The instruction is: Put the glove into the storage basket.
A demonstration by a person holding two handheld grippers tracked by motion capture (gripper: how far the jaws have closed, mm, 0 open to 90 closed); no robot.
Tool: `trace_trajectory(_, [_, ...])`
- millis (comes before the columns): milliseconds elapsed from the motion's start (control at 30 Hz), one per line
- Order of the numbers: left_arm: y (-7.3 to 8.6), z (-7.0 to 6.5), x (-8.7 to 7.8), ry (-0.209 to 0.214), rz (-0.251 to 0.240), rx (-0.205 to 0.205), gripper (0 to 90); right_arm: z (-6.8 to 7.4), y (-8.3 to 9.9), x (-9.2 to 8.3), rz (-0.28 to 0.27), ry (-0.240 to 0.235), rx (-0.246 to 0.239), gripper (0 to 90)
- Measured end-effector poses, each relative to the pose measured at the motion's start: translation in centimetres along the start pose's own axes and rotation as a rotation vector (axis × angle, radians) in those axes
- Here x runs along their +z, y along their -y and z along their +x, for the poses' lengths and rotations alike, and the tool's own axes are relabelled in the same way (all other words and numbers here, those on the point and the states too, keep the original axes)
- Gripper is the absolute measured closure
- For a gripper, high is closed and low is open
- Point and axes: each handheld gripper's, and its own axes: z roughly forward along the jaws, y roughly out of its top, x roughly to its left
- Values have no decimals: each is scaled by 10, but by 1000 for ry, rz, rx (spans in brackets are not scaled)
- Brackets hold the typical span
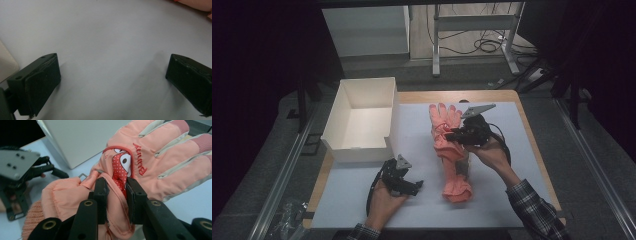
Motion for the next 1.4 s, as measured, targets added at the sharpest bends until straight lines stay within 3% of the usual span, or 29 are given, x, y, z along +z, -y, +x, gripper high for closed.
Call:
trace_trajectory(233, [0, 0, 0, 1, -2, -4, 0, 15, 22, -23, -17, 21, 4, 723])
trace_trajectory(567, [0, 0, 0, 2, 3, -2, 0, 40, 53, -39, -3, 15, 32, 718])
trace_trajectory(867, [0, -1, 0, 1, -3, -8, 0, 49, 74, -27, 28, 17, 57, 708])
trace_trajectory(933, [0, -1, 0, 0, -6, -11, 0, 50, 82, -17, 55, 35, 55, 692])
trace_trajectory(1100, [0, -1, 0, 0, -2, -7, 0, 52, 89, -13, 51, 54, 65, 663])
trace_trajectory(1267, [0, -1, 0, 1, -5, -10, 0, 51, 96, -8, 56, 44, 92, 604])
trace_trajectory(1367, [0, 0, 0, 0, 0, -4, 0, 49, 99, -7, 34, 38, 102, 541])
trace_trajectory(1400, [0, -1, 0, 0, 0, -5, 0, 49, 100, -8, 25, 29, 106, 474])
